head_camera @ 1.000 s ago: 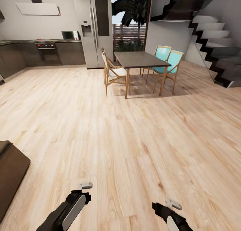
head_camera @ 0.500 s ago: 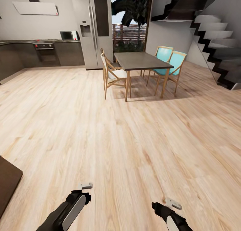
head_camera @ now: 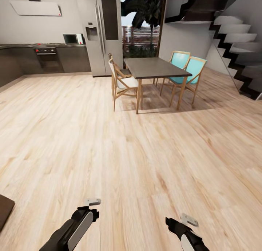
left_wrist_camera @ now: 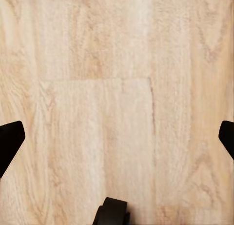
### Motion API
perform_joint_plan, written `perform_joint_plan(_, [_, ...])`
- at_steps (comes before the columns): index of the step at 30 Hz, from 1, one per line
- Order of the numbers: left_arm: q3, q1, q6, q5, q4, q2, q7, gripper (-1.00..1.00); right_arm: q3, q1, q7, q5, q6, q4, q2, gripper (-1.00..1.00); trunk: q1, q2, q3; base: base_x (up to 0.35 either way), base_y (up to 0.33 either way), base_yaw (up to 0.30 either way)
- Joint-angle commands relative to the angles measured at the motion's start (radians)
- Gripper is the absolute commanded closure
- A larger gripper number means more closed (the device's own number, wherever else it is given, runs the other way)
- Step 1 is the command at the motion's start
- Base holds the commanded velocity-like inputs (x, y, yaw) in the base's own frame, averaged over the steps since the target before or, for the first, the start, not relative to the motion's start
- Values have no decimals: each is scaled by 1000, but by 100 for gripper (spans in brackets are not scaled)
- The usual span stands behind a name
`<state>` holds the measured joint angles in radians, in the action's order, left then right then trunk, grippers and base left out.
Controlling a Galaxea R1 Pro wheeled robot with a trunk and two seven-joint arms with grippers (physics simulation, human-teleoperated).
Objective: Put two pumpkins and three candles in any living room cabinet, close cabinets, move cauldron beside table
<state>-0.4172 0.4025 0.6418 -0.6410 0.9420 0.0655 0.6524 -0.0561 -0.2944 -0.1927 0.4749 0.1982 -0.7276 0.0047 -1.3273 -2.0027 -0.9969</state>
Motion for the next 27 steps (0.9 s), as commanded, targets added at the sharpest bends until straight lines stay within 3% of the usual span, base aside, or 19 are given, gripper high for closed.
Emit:
perform_joint_plan(1, [-5,1,0,-11,1,1,10,-100,-4,0,-9,8,3,-2,0,-100,0,0,-1,327,0,0])
perform_joint_plan(27, [-5,1,-1,-8,-12,1,10,-100,-7,0,-10,7,3,-3,-1,-100,0,0,-1,327,0,0])
